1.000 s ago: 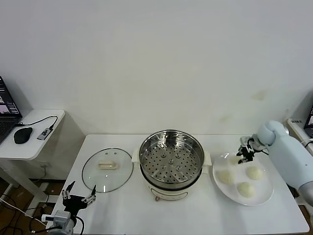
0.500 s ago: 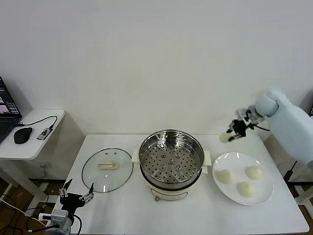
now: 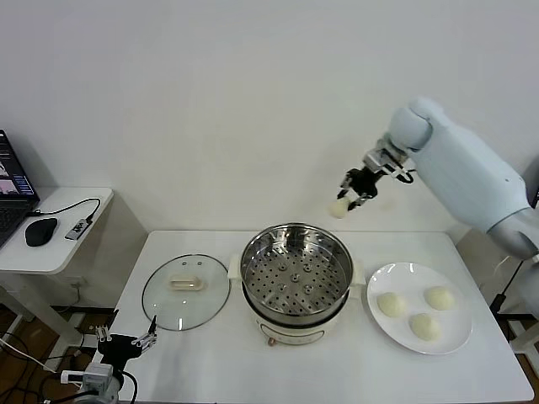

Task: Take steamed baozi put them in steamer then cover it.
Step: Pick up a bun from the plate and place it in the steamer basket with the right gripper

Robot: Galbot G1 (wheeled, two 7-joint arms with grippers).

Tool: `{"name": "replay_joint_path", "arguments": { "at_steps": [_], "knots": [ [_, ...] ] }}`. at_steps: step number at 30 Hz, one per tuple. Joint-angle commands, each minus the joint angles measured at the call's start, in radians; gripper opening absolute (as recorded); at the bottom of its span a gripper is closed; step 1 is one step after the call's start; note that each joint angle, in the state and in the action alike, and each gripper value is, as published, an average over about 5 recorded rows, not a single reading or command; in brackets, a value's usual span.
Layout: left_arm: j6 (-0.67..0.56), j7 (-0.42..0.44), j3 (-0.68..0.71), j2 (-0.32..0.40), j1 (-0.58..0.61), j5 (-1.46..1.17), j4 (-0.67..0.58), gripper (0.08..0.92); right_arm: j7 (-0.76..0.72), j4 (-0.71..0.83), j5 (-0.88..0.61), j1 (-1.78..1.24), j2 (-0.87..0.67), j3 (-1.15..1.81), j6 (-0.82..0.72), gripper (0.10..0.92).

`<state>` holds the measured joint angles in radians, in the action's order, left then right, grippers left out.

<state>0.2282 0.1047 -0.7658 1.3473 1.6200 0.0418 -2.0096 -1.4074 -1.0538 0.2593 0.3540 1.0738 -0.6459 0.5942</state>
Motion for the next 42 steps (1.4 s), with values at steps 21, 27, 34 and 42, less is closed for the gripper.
{"name": "replay_joint_path", "arguments": {
  "at_steps": [21, 27, 34, 42],
  "knots": [
    [0.026, 0.002, -0.015, 0.02, 0.034, 0.001, -0.041, 0.823, 0.046, -0.121, 0.145, -0.041, 0.115, -0.141, 0.233, 0.354],
    [0.023, -0.002, -0.008, 0.029, 0.027, 0.004, -0.022, 0.823, 0.058, -0.103, 0.185, -0.072, 0.12, -0.141, 0.234, 0.356],
    [0.023, -0.001, -0.001, 0.034, 0.02, 0.01, -0.01, 0.823, 0.106, -0.094, 0.265, -0.12, 0.121, -0.124, 0.234, 0.357],
    [0.021, -0.002, 0.004, 0.037, 0.021, 0.015, 0.003, 0.823, 0.115, -0.059, 0.276, -0.152, 0.132, -0.115, 0.234, 0.357]
  ]
}}
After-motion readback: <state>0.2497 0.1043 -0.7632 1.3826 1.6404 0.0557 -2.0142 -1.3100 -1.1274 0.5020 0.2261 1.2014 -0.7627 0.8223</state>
